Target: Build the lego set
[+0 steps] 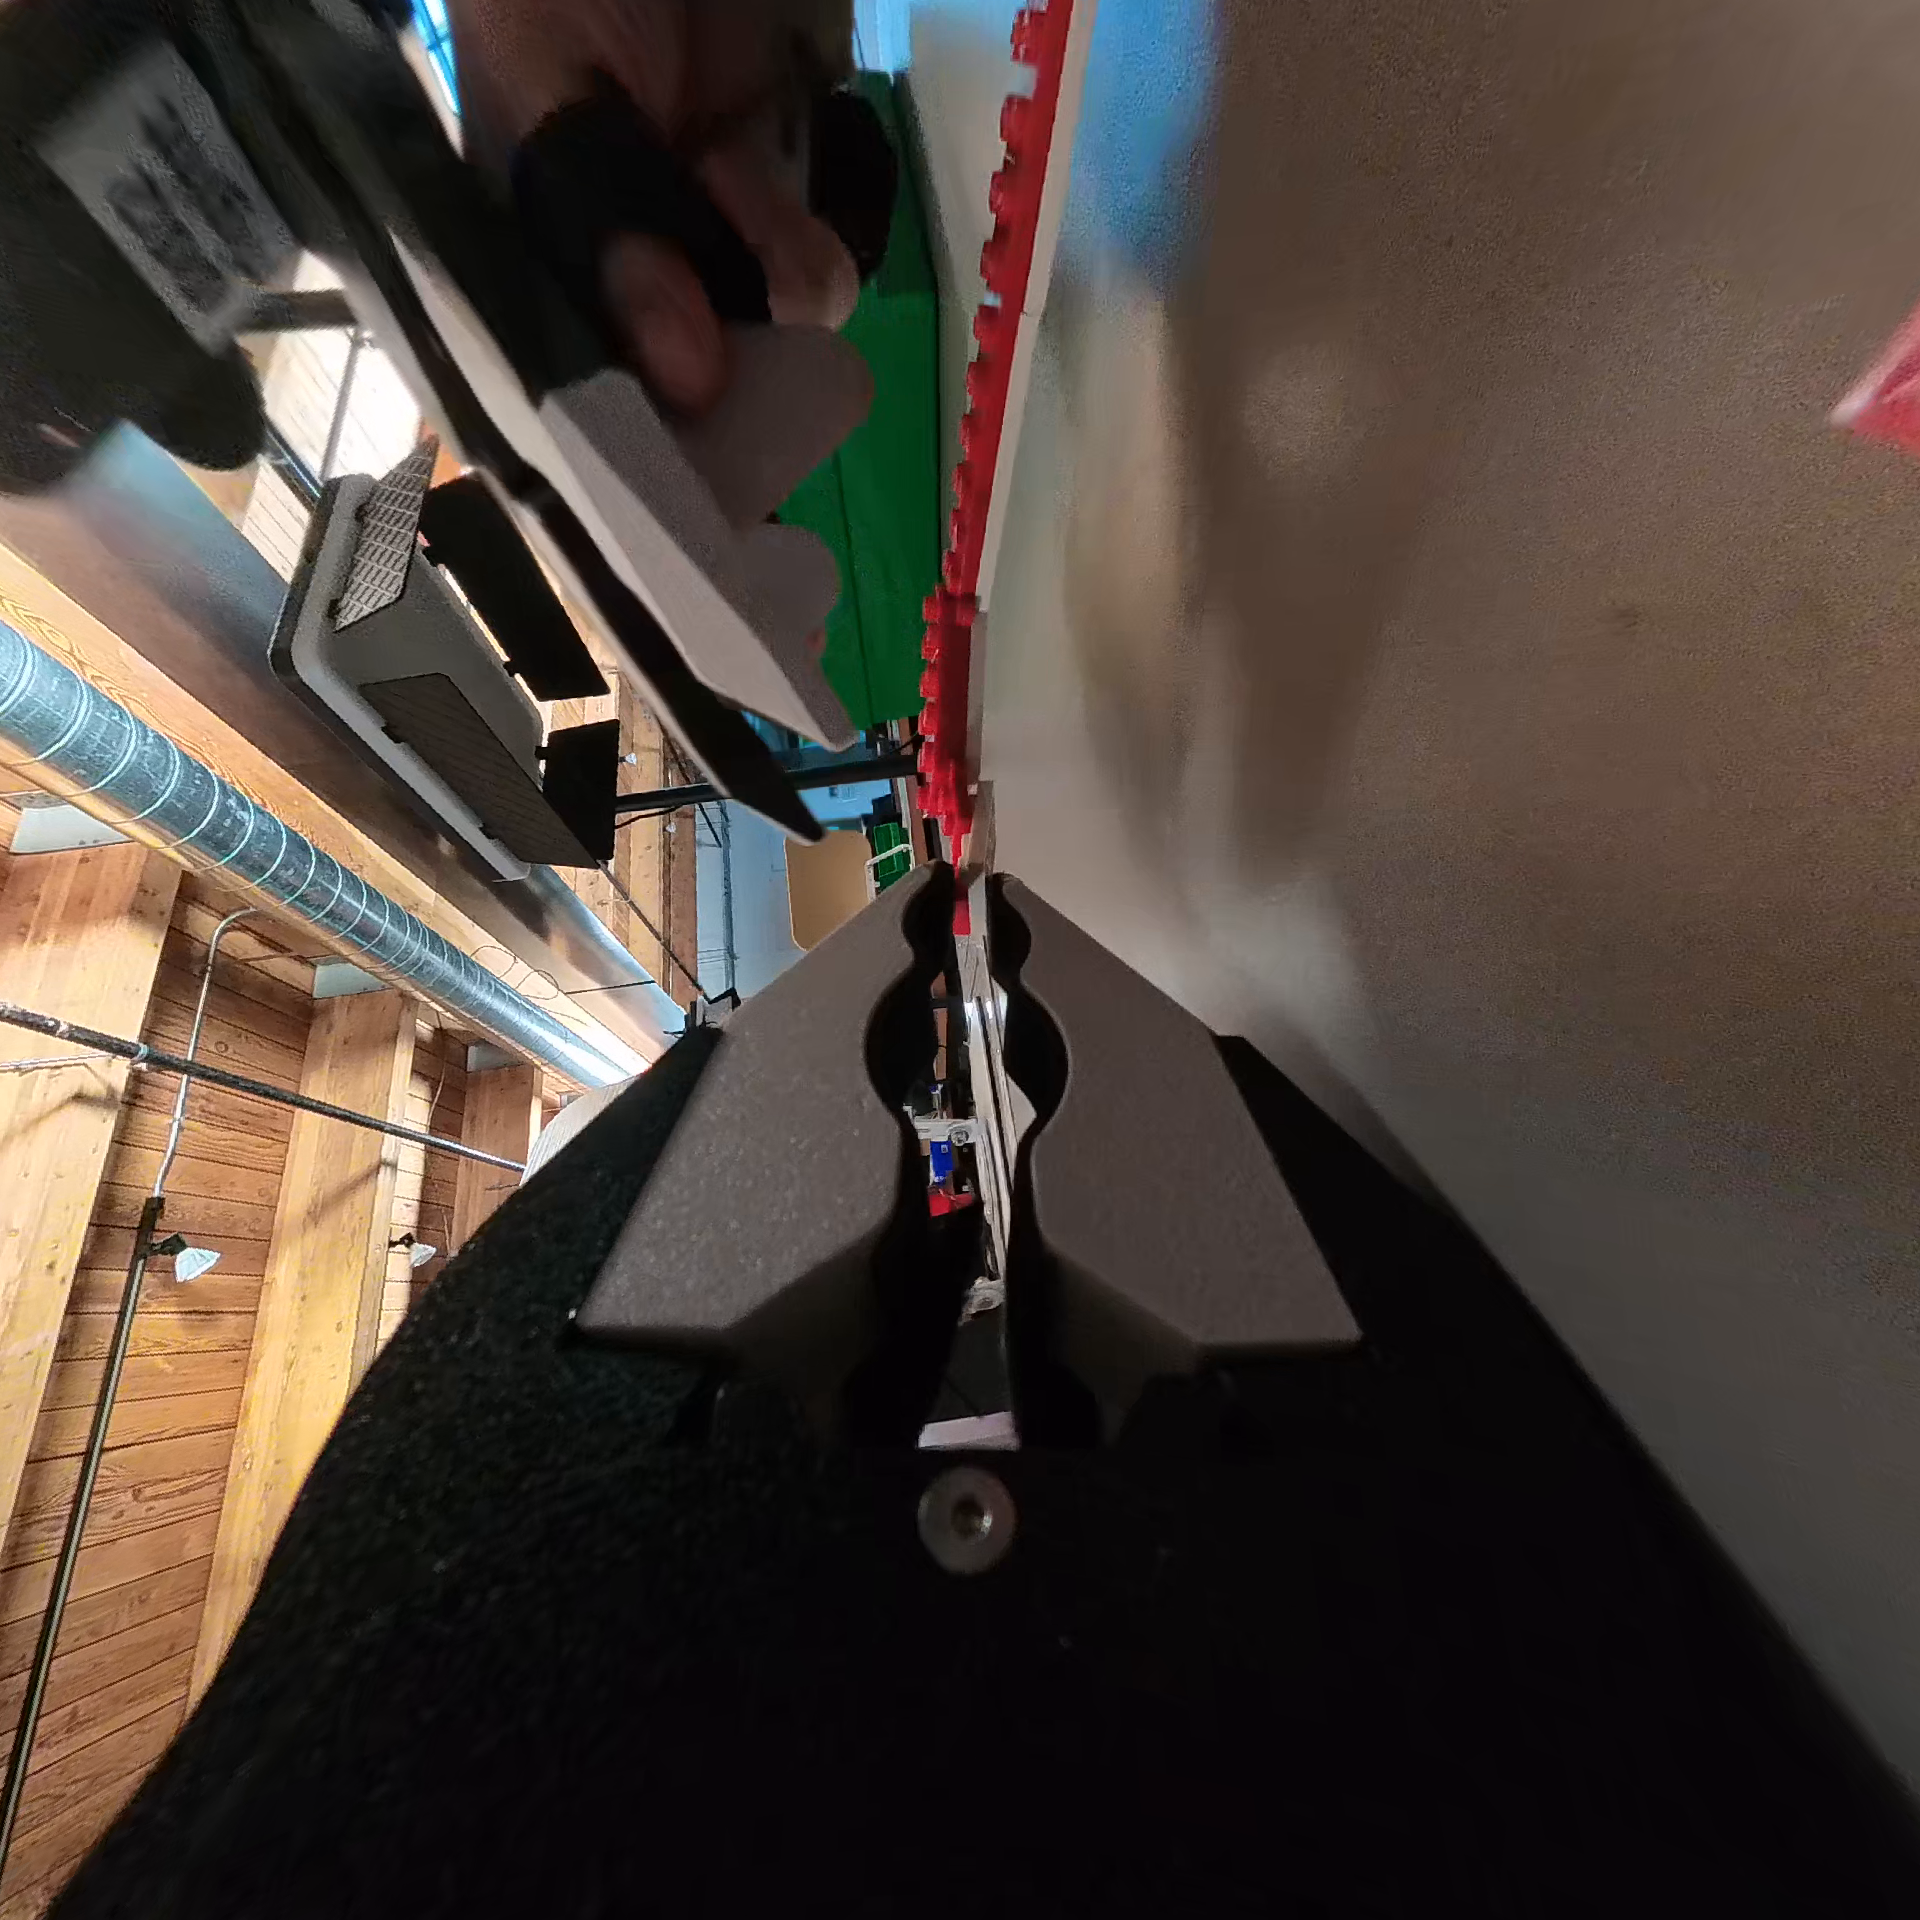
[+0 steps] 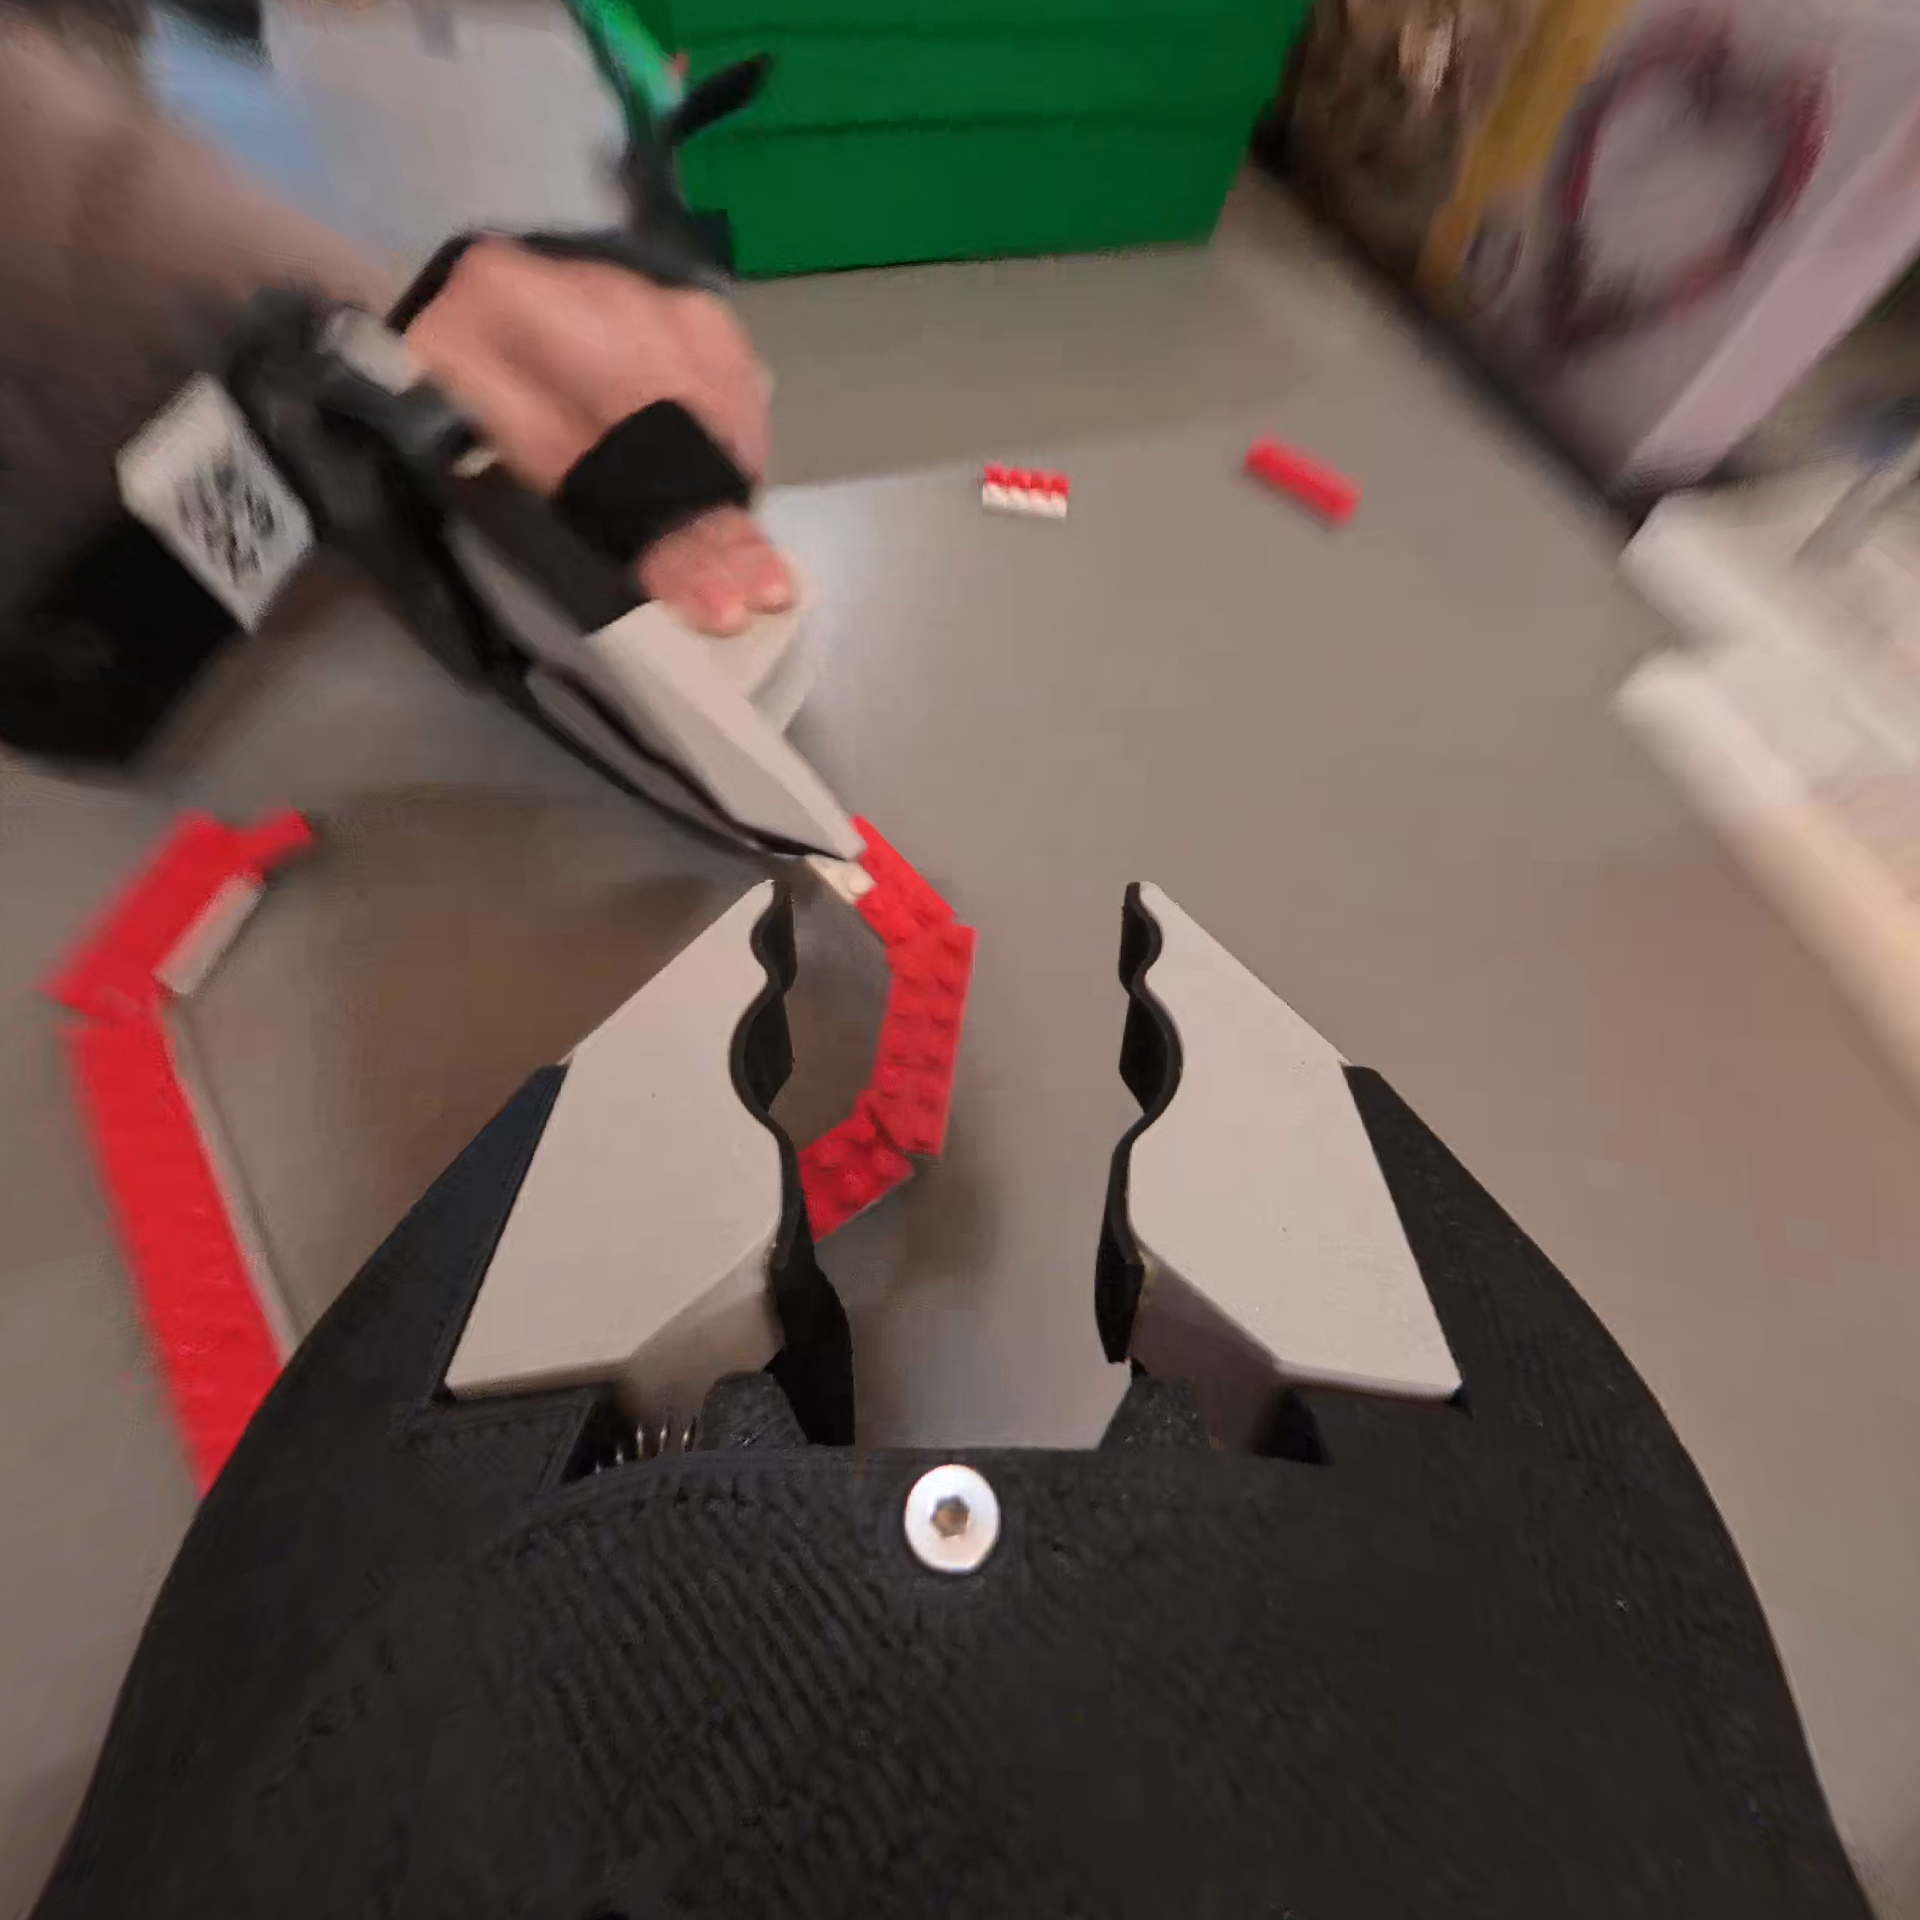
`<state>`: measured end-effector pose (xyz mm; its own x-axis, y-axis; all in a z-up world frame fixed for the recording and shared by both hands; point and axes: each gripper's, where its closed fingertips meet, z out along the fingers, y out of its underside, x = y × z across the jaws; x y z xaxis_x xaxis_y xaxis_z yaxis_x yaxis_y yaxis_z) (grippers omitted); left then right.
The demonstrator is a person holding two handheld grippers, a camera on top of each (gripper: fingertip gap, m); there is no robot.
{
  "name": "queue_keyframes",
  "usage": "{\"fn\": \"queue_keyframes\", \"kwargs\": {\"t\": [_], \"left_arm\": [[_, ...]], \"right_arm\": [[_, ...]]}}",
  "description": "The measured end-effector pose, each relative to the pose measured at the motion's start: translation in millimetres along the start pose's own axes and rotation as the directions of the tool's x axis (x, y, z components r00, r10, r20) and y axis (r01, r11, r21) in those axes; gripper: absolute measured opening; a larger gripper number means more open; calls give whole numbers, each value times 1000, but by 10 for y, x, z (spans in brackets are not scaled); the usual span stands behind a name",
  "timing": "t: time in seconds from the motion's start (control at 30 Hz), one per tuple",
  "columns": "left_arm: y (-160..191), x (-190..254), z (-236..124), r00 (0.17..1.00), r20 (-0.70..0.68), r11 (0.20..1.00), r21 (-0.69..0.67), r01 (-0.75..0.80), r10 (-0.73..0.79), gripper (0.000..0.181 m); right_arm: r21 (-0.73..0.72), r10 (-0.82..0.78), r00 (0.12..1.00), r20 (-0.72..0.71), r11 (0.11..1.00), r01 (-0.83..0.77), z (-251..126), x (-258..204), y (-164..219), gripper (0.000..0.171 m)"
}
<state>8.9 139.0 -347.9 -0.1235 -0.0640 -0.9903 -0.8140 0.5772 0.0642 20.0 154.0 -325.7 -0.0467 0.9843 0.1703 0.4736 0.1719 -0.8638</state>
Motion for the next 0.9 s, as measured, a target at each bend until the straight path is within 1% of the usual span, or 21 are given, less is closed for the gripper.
{"fn": "queue_keyframes", "kwargs": {"t": [0.07,0.13,0.2,0.27,0.37,0.4,0.5,0.6,0.77,0.9], "left_arm": [[0,2,1,1000,-2,1000,0,6,-6,3],[0,1,-1,1000,-1,1000,1,10,-10,3],[0,7,-2,1000,-4,1000,0,9,-9,3],[-2,13,-3,1000,-5,1000,1,8,-8,3],[-6,12,-4,1000,-4,1000,2,10,-10,3],[-6,14,-4,1000,-5,1000,1,11,-11,3],[-10,22,-3,1000,-8,1000,2,9,-9,3],[-8,21,-3,1000,-8,1000,1,15,-15,3],[-12,17,-3,1000,-7,1000,2,26,-26,3],[-15,16,-5,1000,-6,1000,2,29,-29,3]], "right_arm": [[-48,-221,972,-75,975,218,17,-136,2,61],[-122,-396,912,-111,916,383,62,-275,66,58],[-177,-511,848,-142,856,486,88,-362,105,53],[-233,-587,792,-170,805,546,93,-380,128,45],[-318,-651,733,-197,750,581,105,-330,163,37],[-335,-656,729,-194,743,579,112,-317,175,36],[-363,-596,784,-175,779,511,132,-283,219,36],[-380,-584,794,-172,783,493,152,-234,228,32],[-427,-652,734,-191,728,536,211,-216,194,23],[-478,-680,700,-216,699,532,217,-175,201,19]]}}
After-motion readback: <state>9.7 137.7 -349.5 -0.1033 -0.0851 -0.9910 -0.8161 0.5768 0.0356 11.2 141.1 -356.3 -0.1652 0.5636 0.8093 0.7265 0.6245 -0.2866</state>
